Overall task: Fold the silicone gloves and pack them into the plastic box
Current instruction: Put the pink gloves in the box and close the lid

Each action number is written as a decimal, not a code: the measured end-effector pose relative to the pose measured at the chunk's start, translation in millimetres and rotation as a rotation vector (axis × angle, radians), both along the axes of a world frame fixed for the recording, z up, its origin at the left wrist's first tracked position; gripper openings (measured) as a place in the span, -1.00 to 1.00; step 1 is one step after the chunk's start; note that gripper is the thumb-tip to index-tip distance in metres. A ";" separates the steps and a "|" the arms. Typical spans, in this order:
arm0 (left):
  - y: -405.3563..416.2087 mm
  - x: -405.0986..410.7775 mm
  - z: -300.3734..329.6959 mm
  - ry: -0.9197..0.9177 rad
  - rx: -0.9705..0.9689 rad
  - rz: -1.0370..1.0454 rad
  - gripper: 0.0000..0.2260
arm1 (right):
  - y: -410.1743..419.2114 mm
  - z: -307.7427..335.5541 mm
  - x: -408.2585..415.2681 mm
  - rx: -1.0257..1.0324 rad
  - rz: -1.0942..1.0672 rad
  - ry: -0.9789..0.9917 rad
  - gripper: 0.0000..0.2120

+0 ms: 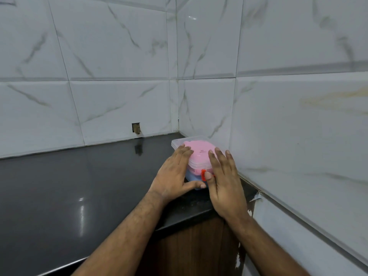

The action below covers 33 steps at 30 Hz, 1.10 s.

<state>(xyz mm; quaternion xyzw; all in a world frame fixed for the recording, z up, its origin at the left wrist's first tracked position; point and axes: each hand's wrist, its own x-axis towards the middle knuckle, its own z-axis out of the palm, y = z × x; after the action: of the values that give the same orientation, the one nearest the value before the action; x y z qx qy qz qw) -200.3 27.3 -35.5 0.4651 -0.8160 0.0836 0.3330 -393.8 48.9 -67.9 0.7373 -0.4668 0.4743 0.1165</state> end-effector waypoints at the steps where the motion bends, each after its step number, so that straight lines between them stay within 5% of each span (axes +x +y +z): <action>1: -1.0 1.0 -0.4 0.002 0.020 -0.011 0.06 | 2.3 -1.8 -0.8 0.009 0.027 -0.001 -0.40; 7: -10.2 4.6 -4.3 0.042 0.070 -0.019 0.11 | -0.6 -0.9 -2.3 0.110 0.016 0.063 -0.22; 16: -16.8 5.6 -6.8 0.136 0.143 0.060 -0.33 | -41.9 11.3 -9.5 0.246 0.016 0.174 -0.12; 33: 4.1 16.5 2.2 -0.072 0.166 0.145 -0.13 | -36.8 19.3 -0.6 0.274 -0.160 0.226 -0.01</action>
<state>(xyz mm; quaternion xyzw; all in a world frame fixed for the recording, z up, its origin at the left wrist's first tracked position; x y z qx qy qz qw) -183.8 31.4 -33.2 0.5456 -0.7957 0.0565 0.2569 -394.3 12.1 -48.5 0.7553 -0.5681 0.3099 0.1041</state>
